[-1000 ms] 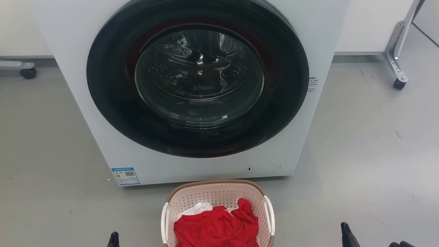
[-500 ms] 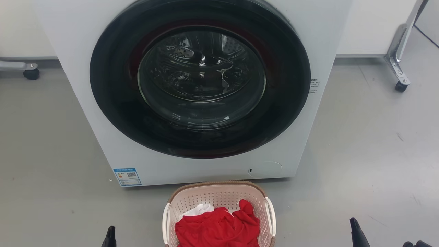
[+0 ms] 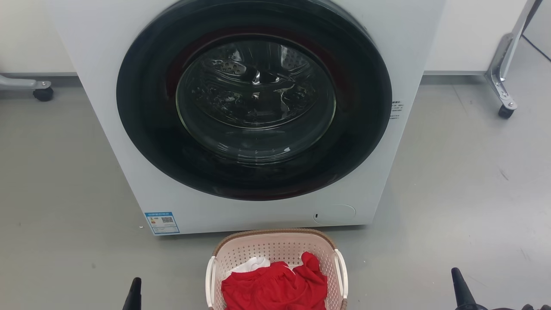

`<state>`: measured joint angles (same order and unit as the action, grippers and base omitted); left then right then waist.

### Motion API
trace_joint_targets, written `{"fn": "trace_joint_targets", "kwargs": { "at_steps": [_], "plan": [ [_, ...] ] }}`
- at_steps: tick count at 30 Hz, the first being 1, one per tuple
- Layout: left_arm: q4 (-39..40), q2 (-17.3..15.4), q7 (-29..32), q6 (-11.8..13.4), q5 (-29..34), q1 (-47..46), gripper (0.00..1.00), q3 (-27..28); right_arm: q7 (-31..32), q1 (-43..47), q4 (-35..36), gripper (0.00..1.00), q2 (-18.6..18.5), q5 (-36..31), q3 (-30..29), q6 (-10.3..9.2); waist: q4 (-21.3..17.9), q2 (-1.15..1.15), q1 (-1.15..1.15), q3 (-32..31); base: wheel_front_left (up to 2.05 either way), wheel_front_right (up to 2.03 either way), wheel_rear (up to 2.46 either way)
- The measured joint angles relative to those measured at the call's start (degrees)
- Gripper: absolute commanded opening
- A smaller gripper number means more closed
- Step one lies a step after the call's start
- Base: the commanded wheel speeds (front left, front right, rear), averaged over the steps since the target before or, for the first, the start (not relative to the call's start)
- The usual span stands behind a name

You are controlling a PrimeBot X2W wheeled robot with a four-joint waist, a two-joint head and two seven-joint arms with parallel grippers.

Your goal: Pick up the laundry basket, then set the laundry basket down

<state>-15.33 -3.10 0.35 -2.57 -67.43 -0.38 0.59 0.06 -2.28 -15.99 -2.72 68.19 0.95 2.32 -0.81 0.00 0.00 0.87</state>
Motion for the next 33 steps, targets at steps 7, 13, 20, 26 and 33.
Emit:
{"fn": "trace_joint_targets", "kwargs": {
  "at_steps": [7, 13, 20, 26, 33],
  "plan": [
    [-0.4, 0.1, 1.3, -1.0, -5.1, -0.9, 0.00, 1.0, 1.7, -0.8, -0.2, 0.00, 0.0, 5.3, -2.0, 1.07, 0.2, 0.00, 0.00, -0.2, 0.00, 0.00, 0.00],
    [-0.7, 0.2, 2.6, -2.0, -9.9, -1.9, 0.00, 2.0, 2.8, -1.0, -0.5, 0.00, 0.1, 9.7, -3.6, 1.76, 0.3, 0.00, 0.00, -0.3, 0.00, 0.00, 0.00],
    [-1.1, 0.4, 4.0, -3.0, -15.5, -2.5, 0.00, 3.0, 4.2, -1.9, -0.7, 0.00, 0.1, 15.2, -5.5, 2.83, 0.5, 0.00, 0.00, -0.5, 0.00, 0.00, 0.00],
    [-1.2, 0.5, 4.9, -3.6, -19.2, -3.3, 0.00, 3.8, 5.3, -2.0, -0.9, 0.00, 0.2, 18.9, -6.9, 3.76, 0.7, 0.00, 0.00, -0.6, 0.00, 0.00, 0.00],
    [-1.6, 0.6, 6.1, -4.5, -24.0, -4.3, 0.00, 4.6, 6.4, -2.9, -1.1, 0.00, 0.2, 23.2, -8.5, 4.58, 0.8, 0.00, 0.00, -0.8, 0.00, 0.00, 0.00]
  ]
}}
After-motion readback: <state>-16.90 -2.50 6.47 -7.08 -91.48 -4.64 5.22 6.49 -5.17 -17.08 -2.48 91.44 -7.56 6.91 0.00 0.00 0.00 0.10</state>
